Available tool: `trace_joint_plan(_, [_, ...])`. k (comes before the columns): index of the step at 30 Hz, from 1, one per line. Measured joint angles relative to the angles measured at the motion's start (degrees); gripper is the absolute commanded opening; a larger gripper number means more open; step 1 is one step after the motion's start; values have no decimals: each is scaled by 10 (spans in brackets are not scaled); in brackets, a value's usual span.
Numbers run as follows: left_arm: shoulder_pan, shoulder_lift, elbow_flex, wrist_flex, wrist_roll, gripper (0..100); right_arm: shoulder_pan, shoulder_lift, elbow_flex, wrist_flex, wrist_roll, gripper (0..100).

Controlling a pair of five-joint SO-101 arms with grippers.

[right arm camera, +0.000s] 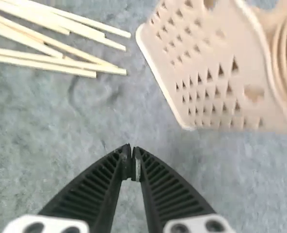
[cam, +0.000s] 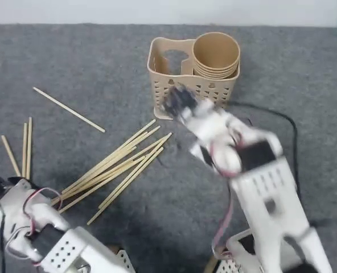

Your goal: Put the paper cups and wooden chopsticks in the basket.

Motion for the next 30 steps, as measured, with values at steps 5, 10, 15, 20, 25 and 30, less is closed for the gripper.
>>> trace_joint_plan(5, [32, -55, 9, 63, -6, 123, -32, 202, -191, 3, 1, 27])
trace_joint_plan(10, [52, -62, 9, 70, -19, 126, -80, 394, -389, 49, 1, 31])
trace_joint_plan(15, [69, -62, 9, 70, -21, 127, -129, 561, -527, 77, -30, 32])
trace_joint_plan(20, [74, -35, 9, 62, -21, 127, -142, 651, -626, 78, -74, 35])
trace_joint_plan(25, [74, 11, 7, 50, -21, 127, -162, 721, -680, 75, -79, 115])
trace_joint_plan(30, [74, 55, -12, 46, -21, 128, -179, 779, -695, 17, -105, 125])
